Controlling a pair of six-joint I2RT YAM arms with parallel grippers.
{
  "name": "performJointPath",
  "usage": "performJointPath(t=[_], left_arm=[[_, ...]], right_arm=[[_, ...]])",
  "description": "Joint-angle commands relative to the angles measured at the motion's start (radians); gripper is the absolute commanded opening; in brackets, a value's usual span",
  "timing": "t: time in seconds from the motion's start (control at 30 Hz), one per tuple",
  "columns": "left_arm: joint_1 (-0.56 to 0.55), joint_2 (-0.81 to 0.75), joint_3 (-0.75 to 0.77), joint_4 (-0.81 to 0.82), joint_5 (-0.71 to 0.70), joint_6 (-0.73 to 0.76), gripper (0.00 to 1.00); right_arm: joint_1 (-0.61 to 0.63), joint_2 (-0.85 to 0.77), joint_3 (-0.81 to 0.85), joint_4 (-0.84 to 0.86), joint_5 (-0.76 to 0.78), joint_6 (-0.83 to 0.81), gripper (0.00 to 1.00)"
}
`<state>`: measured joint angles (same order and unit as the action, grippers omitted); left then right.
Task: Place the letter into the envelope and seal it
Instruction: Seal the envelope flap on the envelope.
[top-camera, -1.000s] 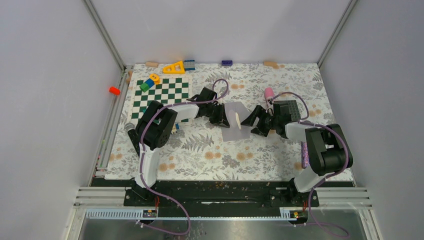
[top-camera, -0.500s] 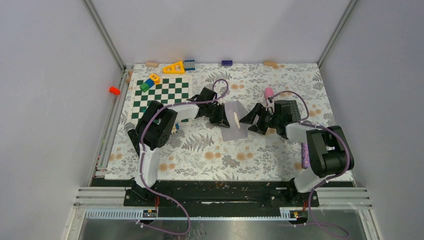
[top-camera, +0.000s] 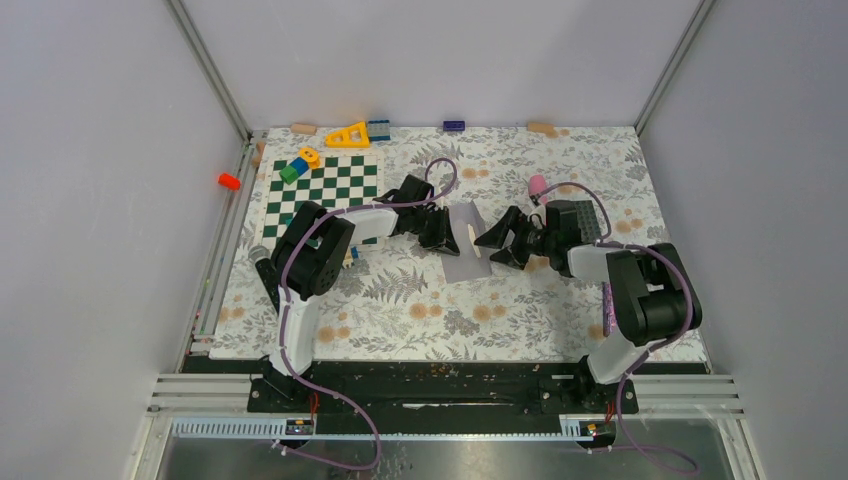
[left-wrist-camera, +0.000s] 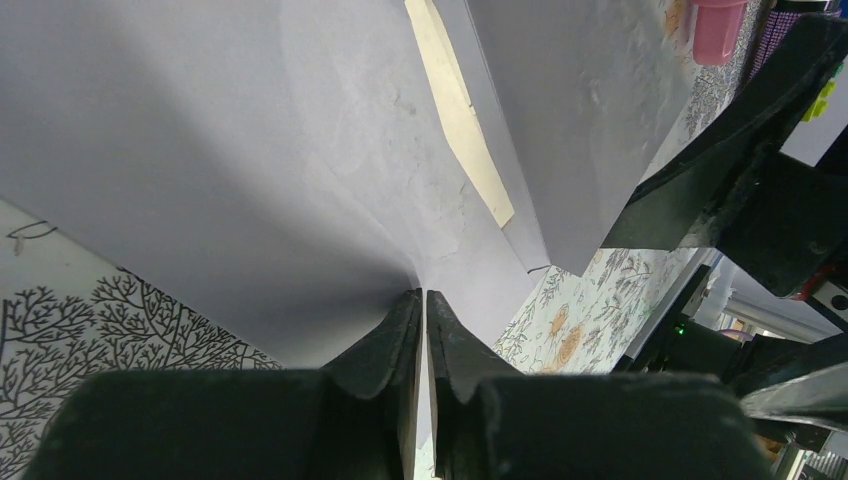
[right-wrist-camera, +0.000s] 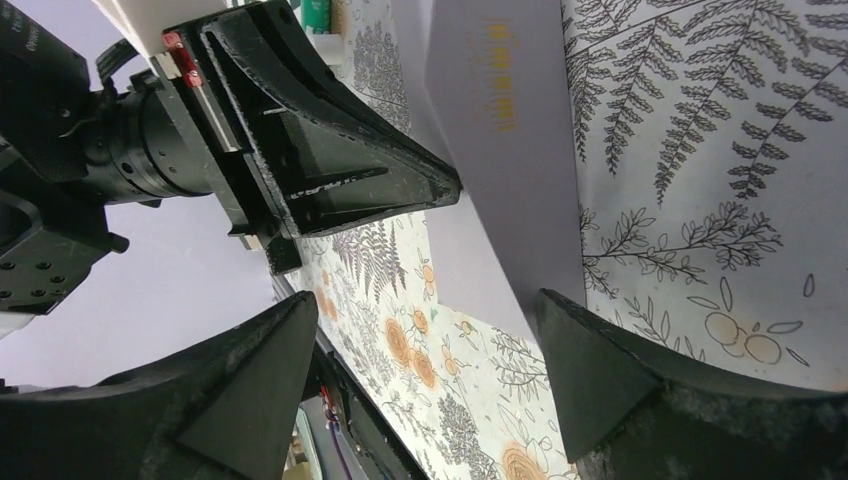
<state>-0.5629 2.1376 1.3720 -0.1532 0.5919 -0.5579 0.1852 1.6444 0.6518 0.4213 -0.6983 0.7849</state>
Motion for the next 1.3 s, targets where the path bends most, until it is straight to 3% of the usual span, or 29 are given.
performJointPath(t=[0.0, 0.4, 0.9, 1.27], left_arm=[[-0.007, 0.001, -0.013, -0.016, -0.003, 0.015, 0.08], [-0.006, -0.005, -0.02, -0.013, -0.001, 0.021, 0.07], [0.002, -0.049, -0.022, -0.013, 0.017, 0.035, 0.07], [0.044, -0.08, -0.016, 0.07, 0.095, -0.024, 0.14]], right_arm=[[0.028, 0.031, 0.045, 0.063, -0.035, 0.01, 0.88], [0.105, 0.134, 0.164, 0.138, 0.036, 0.024, 0.88], [0.158, 0.232, 0.232, 0.041, 0.17, 0.002, 0.9], [0.158, 0.238, 0.221, 0.027, 0.205, 0.003, 0.91]])
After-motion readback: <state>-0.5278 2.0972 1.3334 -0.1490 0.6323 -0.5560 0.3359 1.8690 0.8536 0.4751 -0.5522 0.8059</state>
